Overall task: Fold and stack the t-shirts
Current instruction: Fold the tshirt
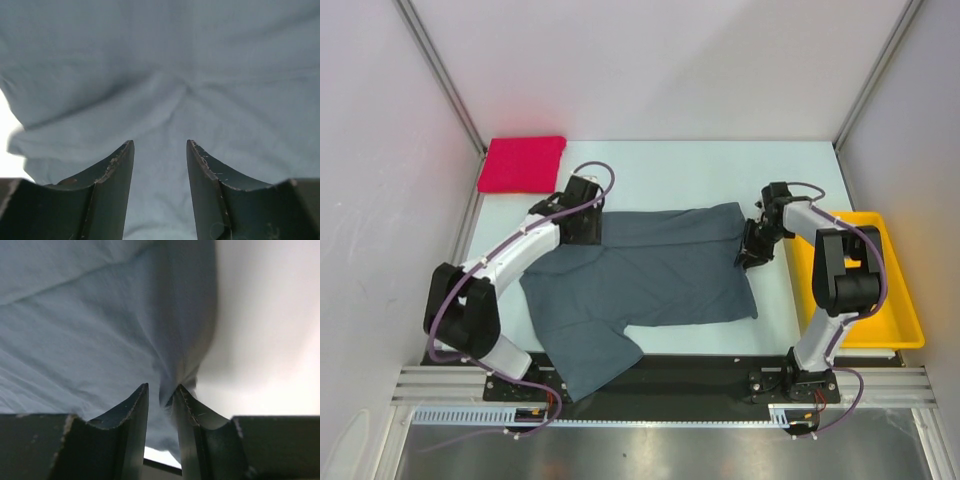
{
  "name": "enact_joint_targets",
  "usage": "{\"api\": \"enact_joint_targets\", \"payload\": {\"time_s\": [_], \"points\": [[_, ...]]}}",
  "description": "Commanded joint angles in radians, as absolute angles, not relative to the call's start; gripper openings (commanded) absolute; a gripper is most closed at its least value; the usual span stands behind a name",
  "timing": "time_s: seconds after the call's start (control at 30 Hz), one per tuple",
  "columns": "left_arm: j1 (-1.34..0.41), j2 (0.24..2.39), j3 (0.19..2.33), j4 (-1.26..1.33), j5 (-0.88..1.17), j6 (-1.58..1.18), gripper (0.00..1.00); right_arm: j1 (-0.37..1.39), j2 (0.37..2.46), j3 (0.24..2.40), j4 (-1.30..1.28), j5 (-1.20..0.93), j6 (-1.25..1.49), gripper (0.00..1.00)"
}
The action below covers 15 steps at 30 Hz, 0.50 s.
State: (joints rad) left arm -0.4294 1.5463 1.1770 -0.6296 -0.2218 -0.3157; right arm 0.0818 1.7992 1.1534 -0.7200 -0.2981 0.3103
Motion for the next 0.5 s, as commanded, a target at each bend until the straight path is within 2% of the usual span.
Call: {"api": "enact_joint_targets", "payload": {"time_s": [0.0, 0.1, 0.33, 0.47], "points": [[-0.443, 1.448, 1.123, -0.643, -0.183, -0.371, 0.51, 0.104, 1.856, 1.204, -0.67, -0.357, 0.301, 0.34], [-0.443, 1.416, 1.082, -0.641, -0.178, -0.38, 0.51, 0.089, 1.908, 1.198, -0.66, -0.374, 0.31, 0.35], [-0.442, 1.378, 1.049, -0.643, -0.195, -0.368, 0.52, 0.008, 1.918, 1.18, -0.709, -0.237, 0.282, 0.41], [-0.44, 1.376, 1.045, -0.635, -0.21, -0.342, 0.52, -0.02, 1.818, 1.172, -0.759, -0.186, 0.268, 0.58]]}}
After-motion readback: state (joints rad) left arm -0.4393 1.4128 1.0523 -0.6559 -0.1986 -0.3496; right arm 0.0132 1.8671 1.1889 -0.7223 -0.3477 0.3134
